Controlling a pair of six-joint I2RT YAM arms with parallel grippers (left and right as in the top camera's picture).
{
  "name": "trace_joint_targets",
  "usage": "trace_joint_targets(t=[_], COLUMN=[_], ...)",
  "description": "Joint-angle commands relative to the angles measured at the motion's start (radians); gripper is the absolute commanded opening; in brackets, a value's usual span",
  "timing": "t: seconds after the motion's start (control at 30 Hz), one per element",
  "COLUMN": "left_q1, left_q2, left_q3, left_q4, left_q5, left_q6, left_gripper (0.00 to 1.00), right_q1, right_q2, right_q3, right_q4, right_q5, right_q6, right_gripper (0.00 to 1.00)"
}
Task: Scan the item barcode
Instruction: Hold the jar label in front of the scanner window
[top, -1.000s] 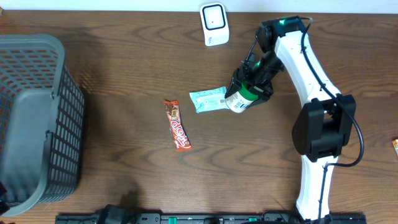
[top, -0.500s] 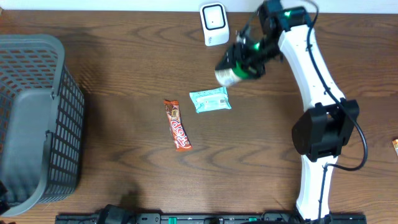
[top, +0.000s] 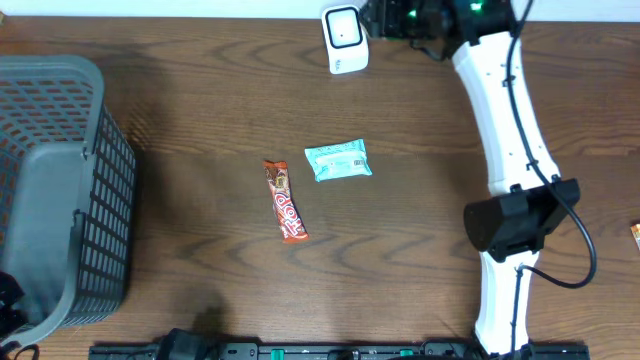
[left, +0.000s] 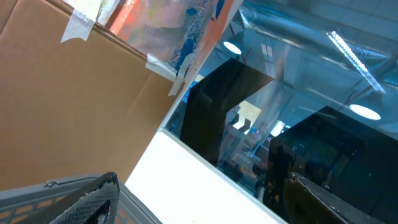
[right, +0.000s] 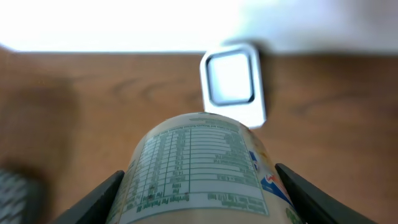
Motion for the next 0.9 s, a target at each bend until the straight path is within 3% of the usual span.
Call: trace_joint_targets(t=[0.0,0.33,0.63,0.87], left_q1=[0.006,0.006,0.006,0.006], left_q2=[-0.010,-0.010,-0.010,-0.010], left_q3=[-0.002,-0.002,-0.002,-0.002], left_q4=[0.009,0.010,0.013,0.013], left_q5=[-0.009,-0.009,-0.009,-0.009], left_q6=[-0.016,-0.016,-0.016,-0.016], left_gripper=[0.85,0.85,0.85,0.85], right_q1=[0.059,0.135,0.128,0.134], right_q2=[-0.009,-0.009,0.009,0.116], right_q3=[-0.061,-0.360,-0.603,-0.617], right_q4=[0.103,0.664,1.123,1.233], right_q5=[0.198,0.495,0.509,0.509], right_q6=[-0.025,-0.071,-0.126,-0.189], right_gripper=[0.42,0.43,0.41,0.46])
